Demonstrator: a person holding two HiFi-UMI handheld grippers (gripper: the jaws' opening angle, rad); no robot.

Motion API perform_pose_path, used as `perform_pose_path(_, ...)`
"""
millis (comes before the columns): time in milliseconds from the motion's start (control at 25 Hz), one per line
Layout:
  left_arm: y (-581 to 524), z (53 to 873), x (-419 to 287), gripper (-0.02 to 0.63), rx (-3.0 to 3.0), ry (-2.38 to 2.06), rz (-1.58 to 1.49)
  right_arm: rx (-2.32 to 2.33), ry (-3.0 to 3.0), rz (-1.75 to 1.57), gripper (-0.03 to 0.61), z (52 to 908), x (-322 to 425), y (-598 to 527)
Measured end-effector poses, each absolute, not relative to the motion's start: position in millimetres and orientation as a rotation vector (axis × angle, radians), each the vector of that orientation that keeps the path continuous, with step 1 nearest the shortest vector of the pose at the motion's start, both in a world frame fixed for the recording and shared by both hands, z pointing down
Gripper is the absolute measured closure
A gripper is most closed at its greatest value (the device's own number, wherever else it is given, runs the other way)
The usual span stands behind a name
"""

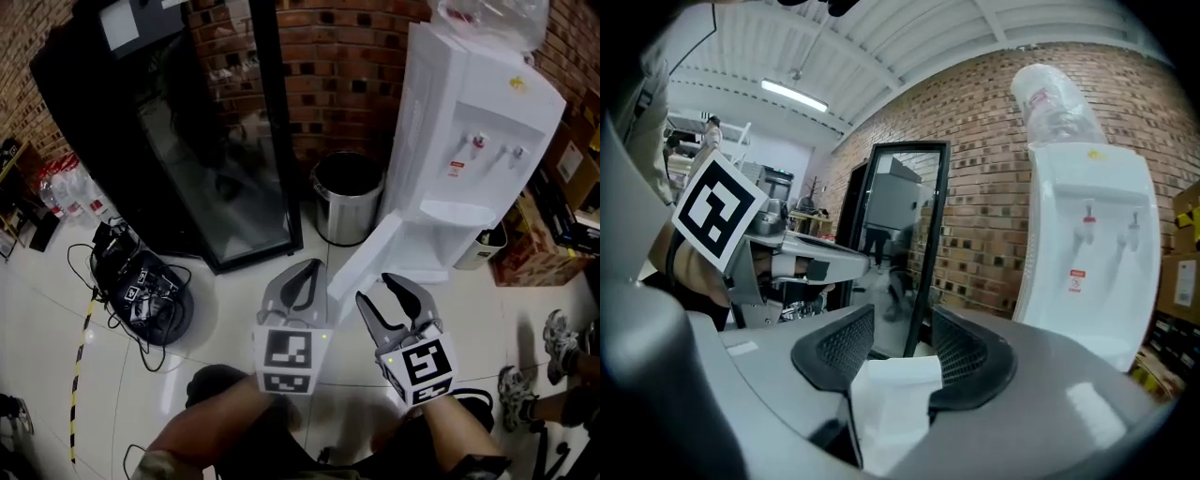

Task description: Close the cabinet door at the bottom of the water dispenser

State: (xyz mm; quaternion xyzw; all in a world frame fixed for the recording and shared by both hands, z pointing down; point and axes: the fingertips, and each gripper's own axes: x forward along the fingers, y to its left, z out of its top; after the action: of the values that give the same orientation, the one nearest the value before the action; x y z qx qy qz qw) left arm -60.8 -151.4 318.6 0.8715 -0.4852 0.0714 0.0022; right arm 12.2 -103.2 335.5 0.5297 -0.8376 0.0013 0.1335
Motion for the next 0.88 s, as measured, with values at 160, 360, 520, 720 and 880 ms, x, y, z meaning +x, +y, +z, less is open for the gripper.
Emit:
perform_pose_path(160,-169.4,332.9,-56.8,0.614,2.715,-1.512,0.267,1.486,-2.424,0.023,0.379,352.9,6.6,-120.2)
perform_pose_path(360,-186.1,353.0,-57.9,0.614,2.695,-1.488,0.329,1.412,-2.415,0.071,0.376,379.7,-3.3,-133.7)
perform_pose_path(520,-192.6,369.6,-66.1,0.614,2.695,-1.492,0.412,1.352,-2.395,0.077,0.376,399.2,-12.6,-143.5)
perform_pose_path(720,-188.1,393.0,-67.4,0.614,2.701,-1.432,0.513,1.255,-2.355,0.105,0.376,432.8,-30.7,-148.6)
perform_pose_path(880,-182.4,400.6,-65.3,0.614,2.720,-1.388,0.548,1.208,-2.284,0.109,0.377,462.1,-37.4,-147.2)
